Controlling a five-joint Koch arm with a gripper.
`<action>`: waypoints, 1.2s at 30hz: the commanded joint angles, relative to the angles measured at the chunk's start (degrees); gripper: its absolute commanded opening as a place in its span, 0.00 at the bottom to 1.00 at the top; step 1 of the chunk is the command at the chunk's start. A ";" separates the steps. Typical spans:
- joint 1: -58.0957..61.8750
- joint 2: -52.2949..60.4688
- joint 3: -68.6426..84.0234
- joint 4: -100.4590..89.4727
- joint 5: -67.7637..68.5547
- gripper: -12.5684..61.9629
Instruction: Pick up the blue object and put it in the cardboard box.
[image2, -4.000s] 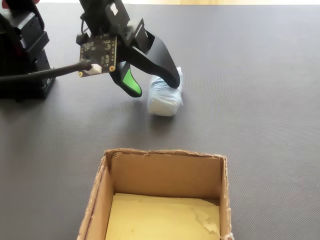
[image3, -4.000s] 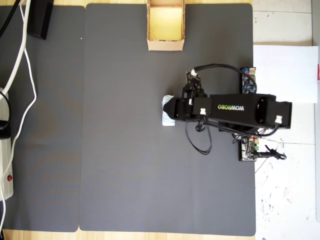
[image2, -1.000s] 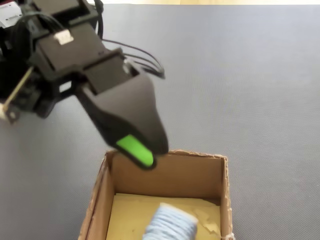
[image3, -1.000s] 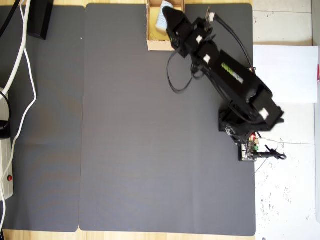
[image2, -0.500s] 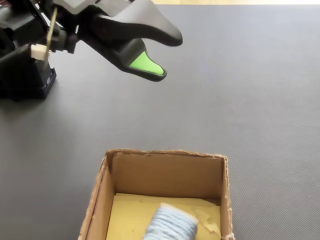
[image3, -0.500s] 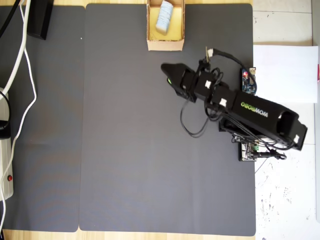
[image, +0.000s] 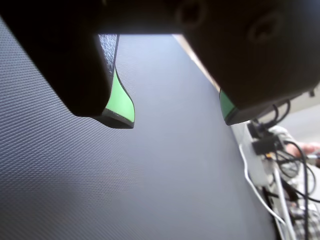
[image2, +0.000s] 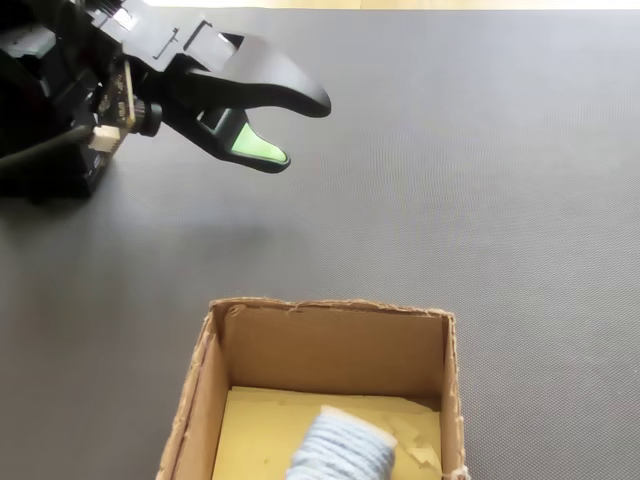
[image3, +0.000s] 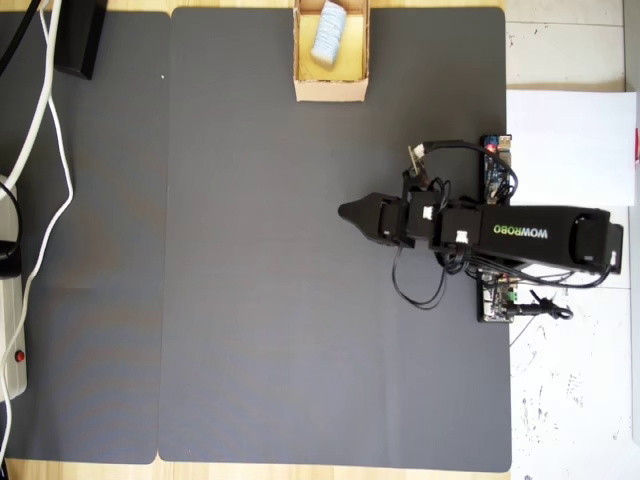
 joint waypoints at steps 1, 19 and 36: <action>-1.41 5.36 1.23 -7.65 3.34 0.63; -5.63 5.27 12.04 0.53 5.27 0.64; -4.75 5.27 12.04 4.31 5.10 0.63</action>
